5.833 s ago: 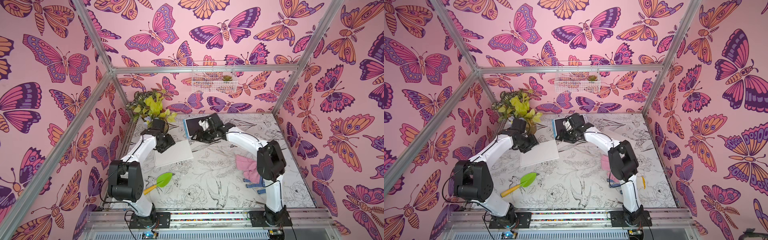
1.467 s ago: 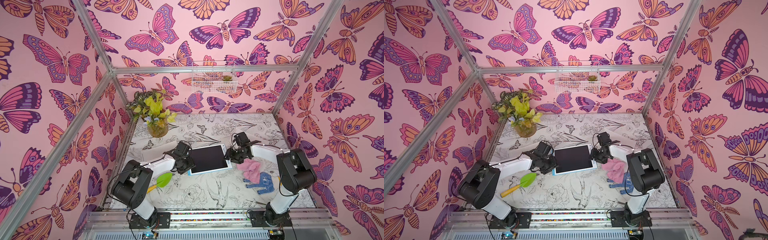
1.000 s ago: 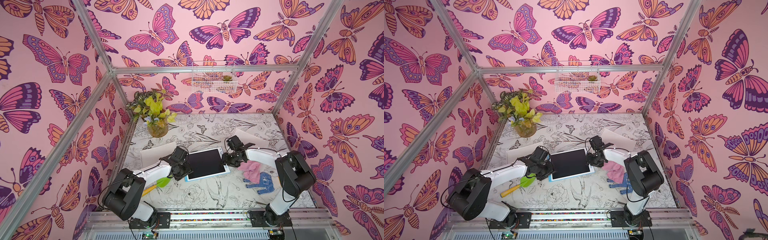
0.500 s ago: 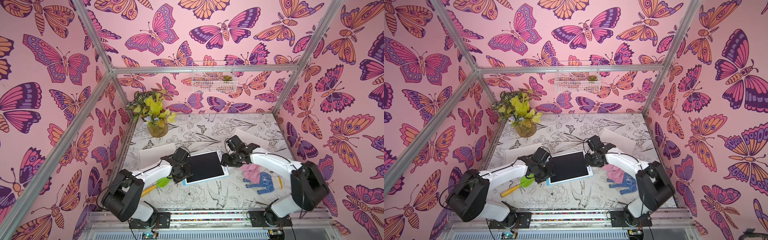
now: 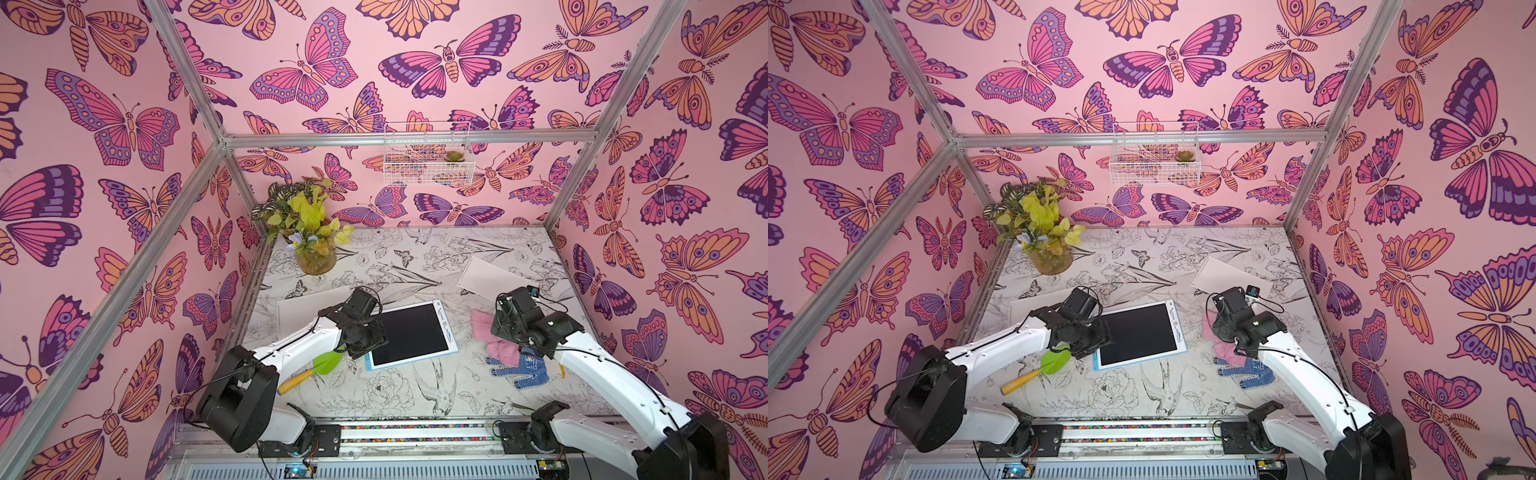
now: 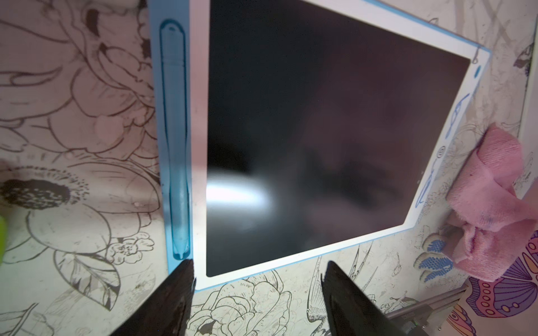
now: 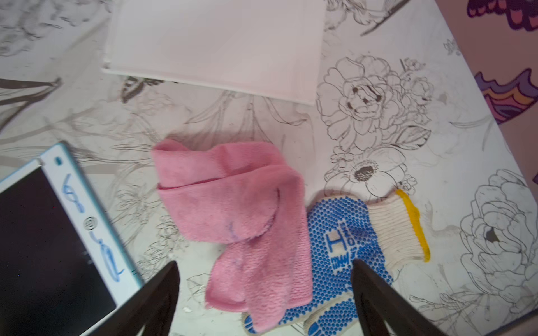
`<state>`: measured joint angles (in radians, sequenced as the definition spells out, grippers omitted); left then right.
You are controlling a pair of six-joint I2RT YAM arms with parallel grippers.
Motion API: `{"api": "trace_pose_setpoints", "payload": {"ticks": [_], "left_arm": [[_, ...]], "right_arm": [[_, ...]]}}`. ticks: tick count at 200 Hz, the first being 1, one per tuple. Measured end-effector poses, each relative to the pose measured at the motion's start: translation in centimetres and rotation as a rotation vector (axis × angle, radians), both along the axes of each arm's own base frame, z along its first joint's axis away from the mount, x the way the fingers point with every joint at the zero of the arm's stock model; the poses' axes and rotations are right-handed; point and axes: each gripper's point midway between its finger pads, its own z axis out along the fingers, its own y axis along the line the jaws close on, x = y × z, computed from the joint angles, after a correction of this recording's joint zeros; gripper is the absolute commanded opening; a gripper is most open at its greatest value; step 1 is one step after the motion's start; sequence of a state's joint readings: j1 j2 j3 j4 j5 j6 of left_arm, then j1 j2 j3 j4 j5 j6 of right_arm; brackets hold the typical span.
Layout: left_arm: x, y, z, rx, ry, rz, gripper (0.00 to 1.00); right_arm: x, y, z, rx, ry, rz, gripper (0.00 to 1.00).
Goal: Wipe the drawing tablet
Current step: Pick up the cleaning item at the center of the board.
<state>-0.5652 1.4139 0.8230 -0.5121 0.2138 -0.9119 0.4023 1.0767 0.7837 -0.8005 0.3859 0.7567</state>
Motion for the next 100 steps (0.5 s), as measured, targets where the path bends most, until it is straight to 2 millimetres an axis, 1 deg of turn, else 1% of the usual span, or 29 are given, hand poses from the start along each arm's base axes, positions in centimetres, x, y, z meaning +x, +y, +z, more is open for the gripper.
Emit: {"api": "trace_pose_setpoints", "payload": {"ticks": [21,56,78,100], "left_arm": [[0.3,-0.2,0.6,0.002,-0.019,-0.029,0.72],[0.6,0.0,1.2,0.011,-0.033,-0.060,0.72],[0.7,0.5,1.5,0.013,-0.039,-0.059,0.72],[0.5,0.9,1.8,0.008,-0.049,-0.053,0.71]], "right_arm": [[0.4,0.1,-1.5,0.019,0.034,-0.009,0.92],[2.1,1.2,-4.4,0.073,0.087,-0.019,0.90],[2.6,1.7,-6.5,0.109,0.131,-0.031,0.87],[3.1,2.5,-7.6,0.148,0.144,-0.037,0.82]]}}
